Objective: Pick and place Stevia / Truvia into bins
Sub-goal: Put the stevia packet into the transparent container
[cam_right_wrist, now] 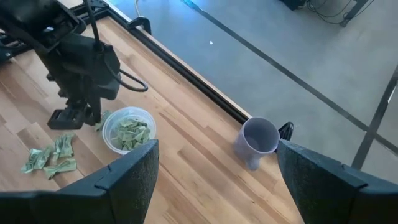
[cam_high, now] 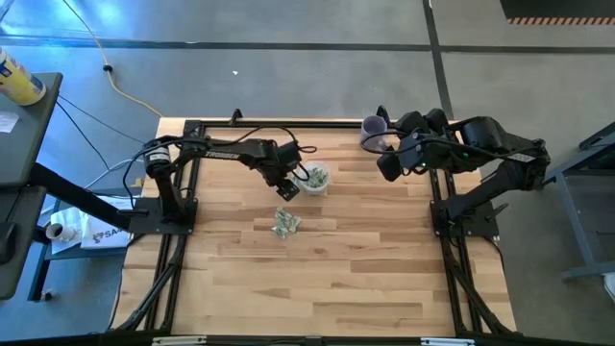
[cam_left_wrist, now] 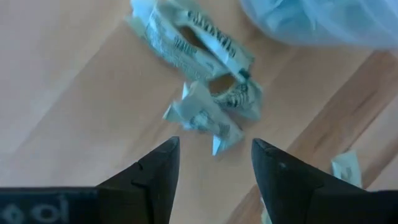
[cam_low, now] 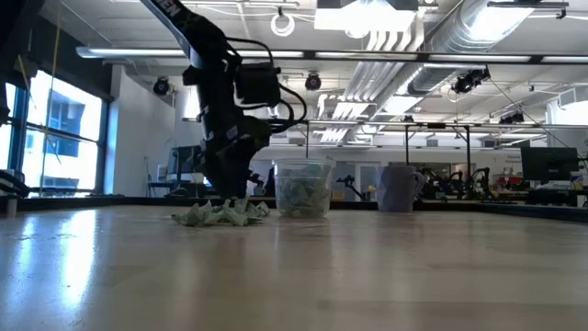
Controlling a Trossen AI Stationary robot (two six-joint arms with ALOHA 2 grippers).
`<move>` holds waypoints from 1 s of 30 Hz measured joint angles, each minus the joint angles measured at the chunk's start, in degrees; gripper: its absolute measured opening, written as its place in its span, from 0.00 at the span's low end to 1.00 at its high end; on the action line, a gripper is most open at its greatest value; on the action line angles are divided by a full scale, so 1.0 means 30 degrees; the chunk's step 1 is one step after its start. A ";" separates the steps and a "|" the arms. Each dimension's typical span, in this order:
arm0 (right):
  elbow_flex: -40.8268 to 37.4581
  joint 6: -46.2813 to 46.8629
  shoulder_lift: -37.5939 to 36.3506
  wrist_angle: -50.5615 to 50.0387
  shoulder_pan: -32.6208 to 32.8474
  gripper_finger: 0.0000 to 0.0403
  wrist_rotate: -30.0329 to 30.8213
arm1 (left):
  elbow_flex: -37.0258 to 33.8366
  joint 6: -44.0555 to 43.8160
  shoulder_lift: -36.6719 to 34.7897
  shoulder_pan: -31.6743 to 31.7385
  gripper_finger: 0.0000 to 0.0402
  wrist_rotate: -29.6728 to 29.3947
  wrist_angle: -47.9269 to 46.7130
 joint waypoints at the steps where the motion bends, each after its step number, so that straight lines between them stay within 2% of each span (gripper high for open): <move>1: 0.0000 -0.0038 0.0000 0.0000 0.0000 0.78 0.0042 | -0.0263 -0.0166 0.0000 0.0000 0.58 0.0043 0.0617; 5: 0.0000 -0.0113 0.0000 0.0000 0.0000 0.78 0.0145 | -0.1161 -0.0621 0.0004 0.0000 0.55 -0.0287 0.2573; 9: 0.0000 -0.0175 0.0000 0.0002 0.0000 0.78 0.0145 | -0.1781 -0.0607 0.0095 0.0000 0.46 -0.0960 0.4022; 13: 0.0000 -0.0185 0.0000 0.0000 0.0000 0.78 0.0153 | -0.1905 0.0075 0.0095 0.0007 0.26 -0.1478 0.3814; 16: 0.0000 -0.0200 0.0000 0.0003 0.0000 0.78 0.0377 | -0.1626 0.0805 -0.0237 0.0007 0.08 -0.1515 0.2173; 21: 0.0000 -0.0554 0.0000 0.0000 -0.0006 0.78 0.0726 | -0.0219 0.1476 -0.1978 -0.0126 0.10 -0.1038 -0.0606; 23: 0.0000 -0.0562 -0.0002 0.0000 -0.0015 0.78 0.0894 | 0.0582 0.1489 -0.2947 -0.0315 0.11 -0.0784 -0.0624; 26: 0.0000 -0.0623 0.0000 0.0000 -0.0015 0.78 0.1100 | 0.1643 0.1859 -0.4063 -0.0452 0.08 -0.0533 0.1346; 30: 0.0000 -0.0623 0.0000 0.0000 -0.0015 0.78 0.1088 | 0.2260 0.3042 -0.3540 -0.0352 0.08 -0.0423 0.4266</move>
